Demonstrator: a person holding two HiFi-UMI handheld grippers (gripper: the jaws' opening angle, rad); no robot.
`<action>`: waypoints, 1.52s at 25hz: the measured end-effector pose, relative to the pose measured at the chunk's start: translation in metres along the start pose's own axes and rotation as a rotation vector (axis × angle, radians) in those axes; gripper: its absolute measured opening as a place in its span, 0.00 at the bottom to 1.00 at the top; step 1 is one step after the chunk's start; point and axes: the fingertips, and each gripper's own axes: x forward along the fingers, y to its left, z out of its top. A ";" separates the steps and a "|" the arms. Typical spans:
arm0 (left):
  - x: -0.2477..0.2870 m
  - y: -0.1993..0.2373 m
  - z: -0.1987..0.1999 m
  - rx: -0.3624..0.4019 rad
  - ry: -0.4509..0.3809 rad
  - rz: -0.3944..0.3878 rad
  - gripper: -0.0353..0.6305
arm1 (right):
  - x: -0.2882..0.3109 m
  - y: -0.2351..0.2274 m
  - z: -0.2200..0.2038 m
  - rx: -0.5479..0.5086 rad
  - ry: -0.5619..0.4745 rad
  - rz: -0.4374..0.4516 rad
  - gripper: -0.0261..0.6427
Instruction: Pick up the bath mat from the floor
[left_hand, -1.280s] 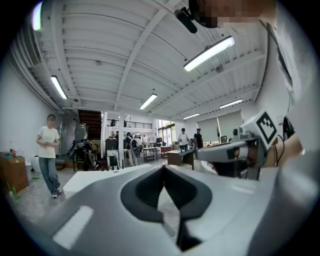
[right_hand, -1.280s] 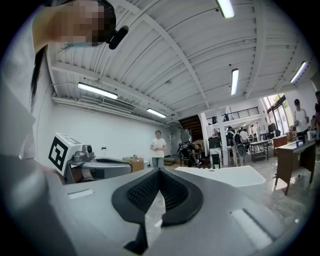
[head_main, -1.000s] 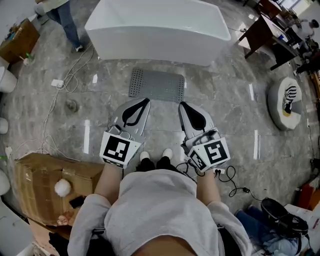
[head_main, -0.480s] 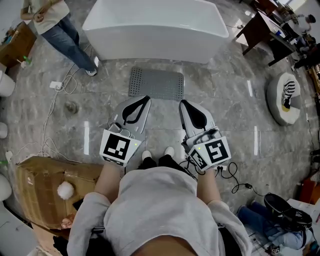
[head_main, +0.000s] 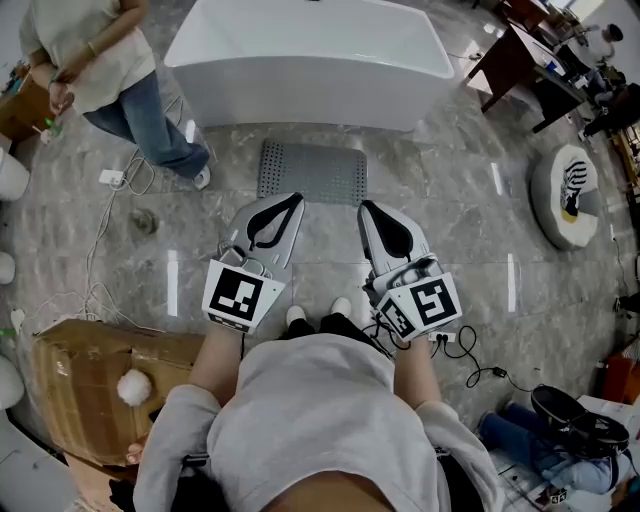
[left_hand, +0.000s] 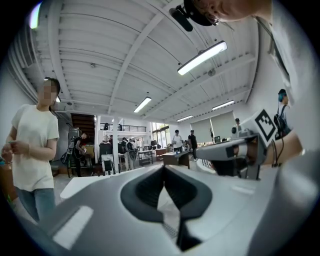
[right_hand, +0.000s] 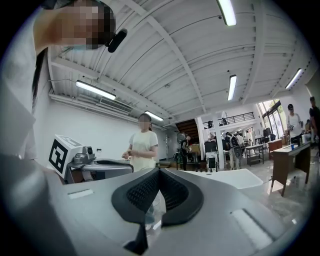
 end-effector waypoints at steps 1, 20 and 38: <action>-0.001 0.000 0.000 0.003 -0.002 0.001 0.05 | 0.000 0.000 0.000 0.000 -0.001 0.000 0.04; 0.043 0.018 -0.016 -0.043 0.033 0.006 0.05 | 0.020 -0.043 -0.015 0.029 0.023 -0.032 0.04; 0.191 0.044 -0.002 -0.031 0.018 0.102 0.05 | 0.085 -0.187 0.003 0.014 0.016 0.052 0.04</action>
